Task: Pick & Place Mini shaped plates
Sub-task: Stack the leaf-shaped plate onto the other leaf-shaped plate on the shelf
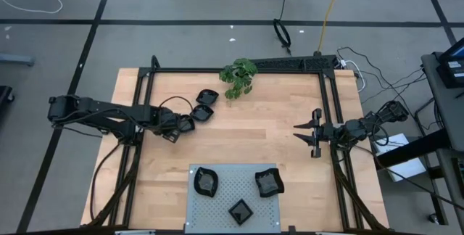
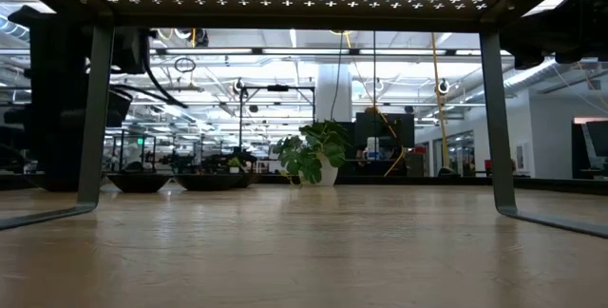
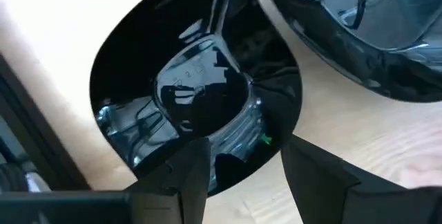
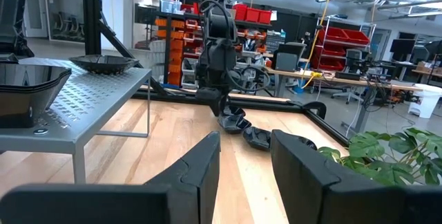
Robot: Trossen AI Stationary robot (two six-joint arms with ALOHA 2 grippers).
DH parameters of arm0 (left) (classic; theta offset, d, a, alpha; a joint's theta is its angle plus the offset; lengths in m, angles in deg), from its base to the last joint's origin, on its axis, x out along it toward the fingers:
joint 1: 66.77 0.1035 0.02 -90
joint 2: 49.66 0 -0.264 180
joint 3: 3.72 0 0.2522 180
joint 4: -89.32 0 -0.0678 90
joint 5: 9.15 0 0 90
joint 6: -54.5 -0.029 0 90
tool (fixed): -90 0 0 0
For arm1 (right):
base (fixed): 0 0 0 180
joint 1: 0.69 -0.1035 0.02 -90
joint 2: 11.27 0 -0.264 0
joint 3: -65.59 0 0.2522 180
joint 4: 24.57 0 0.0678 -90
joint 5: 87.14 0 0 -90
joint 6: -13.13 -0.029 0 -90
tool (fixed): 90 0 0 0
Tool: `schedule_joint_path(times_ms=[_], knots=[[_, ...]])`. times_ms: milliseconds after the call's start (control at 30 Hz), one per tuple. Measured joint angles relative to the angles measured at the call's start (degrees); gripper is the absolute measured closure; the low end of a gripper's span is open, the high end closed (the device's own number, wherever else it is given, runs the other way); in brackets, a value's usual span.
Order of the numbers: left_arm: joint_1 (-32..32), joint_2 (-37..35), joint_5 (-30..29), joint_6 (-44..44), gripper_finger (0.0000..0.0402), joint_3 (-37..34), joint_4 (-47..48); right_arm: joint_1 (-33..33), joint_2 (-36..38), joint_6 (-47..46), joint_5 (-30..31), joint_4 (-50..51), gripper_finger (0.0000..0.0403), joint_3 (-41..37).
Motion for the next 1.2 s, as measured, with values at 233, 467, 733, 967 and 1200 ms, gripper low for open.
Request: schedule_joint_path(times_ms=[233, 467, 733, 967, 1200], knots=[[0.0, 0.0, 0.3, -2.3, 0.022, -0.3, -2.9, 0.0, 0.0, 0.0, 0.0, 0.0, 0.0284, 0.0], [0.0, 0.0, 0.2, -2.3, 0.022, -0.3, -2.1, 0.0, 0.0, 0.0, 0.0, 0.0, 0.0284, 0.0], [0.0, 0.0, 0.5, -2.9, 0.0239, -0.3, -2.1, 0.0, 0.0, 0.0, 0.0, 0.0, 0.0284, 0.0], [0.0, 0.0, 0.5, -3.8, 0.0333, -0.3, -2.1, 0.0, 0.0, 0.0, 0.0, 0.0, 0.0284, 0.0], [0.0, -0.1, 1.5, -5.1, 0.0395, 0.0, -1.9, 0.0, 0.0, 0.0, 0.0, 0.0, 0.0284, 0.0]])
